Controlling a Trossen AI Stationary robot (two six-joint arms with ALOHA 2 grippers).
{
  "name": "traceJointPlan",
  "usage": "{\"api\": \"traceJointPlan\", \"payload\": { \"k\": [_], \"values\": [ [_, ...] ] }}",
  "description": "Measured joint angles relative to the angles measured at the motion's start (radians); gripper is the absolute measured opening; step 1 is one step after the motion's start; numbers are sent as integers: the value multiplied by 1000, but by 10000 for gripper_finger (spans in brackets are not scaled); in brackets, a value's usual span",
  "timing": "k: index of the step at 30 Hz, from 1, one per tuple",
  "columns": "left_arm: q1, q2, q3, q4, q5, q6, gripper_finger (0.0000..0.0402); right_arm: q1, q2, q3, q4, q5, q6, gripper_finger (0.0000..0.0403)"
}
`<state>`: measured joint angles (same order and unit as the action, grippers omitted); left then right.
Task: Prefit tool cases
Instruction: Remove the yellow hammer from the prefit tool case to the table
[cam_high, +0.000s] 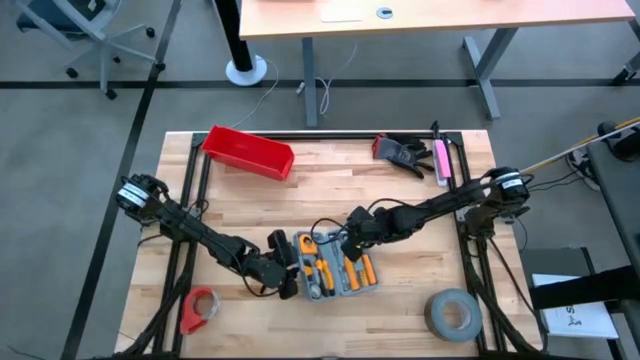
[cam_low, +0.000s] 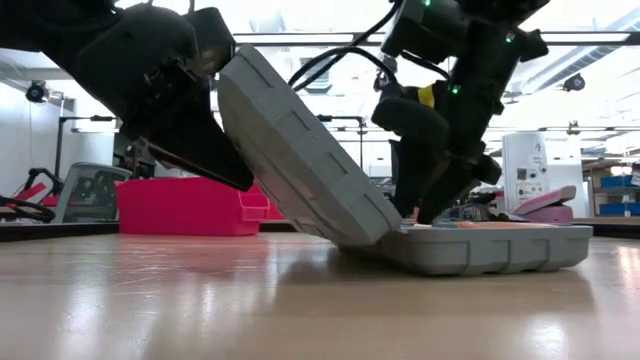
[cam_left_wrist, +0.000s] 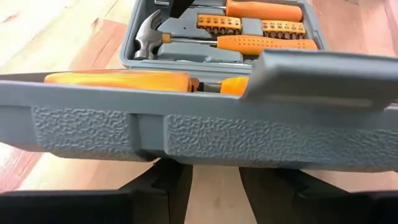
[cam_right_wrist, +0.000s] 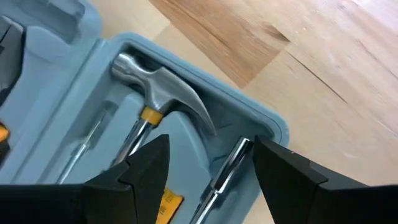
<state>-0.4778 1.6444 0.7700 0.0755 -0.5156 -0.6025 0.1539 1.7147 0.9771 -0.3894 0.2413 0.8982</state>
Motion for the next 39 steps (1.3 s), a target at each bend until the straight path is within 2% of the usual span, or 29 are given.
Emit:
{"api": "traceJointPlan", "payload": {
  "k": [12,22,26,35,39],
  "values": [
    [0,21,0,14,0,-5,130,2,3,11,28,-7,-60,208],
    [0,34,0,22,0,-13,138,0,3,31,27,-2,-278,208],
    [0,34,0,22,1,-13,138,-1,3,31,13,31,-360,208],
    [0,34,0,22,1,-13,131,-2,3,30,-4,44,-662,208],
    [0,34,0,22,1,-17,131,-12,2,30,-4,13,-765,208]
  ]
}}
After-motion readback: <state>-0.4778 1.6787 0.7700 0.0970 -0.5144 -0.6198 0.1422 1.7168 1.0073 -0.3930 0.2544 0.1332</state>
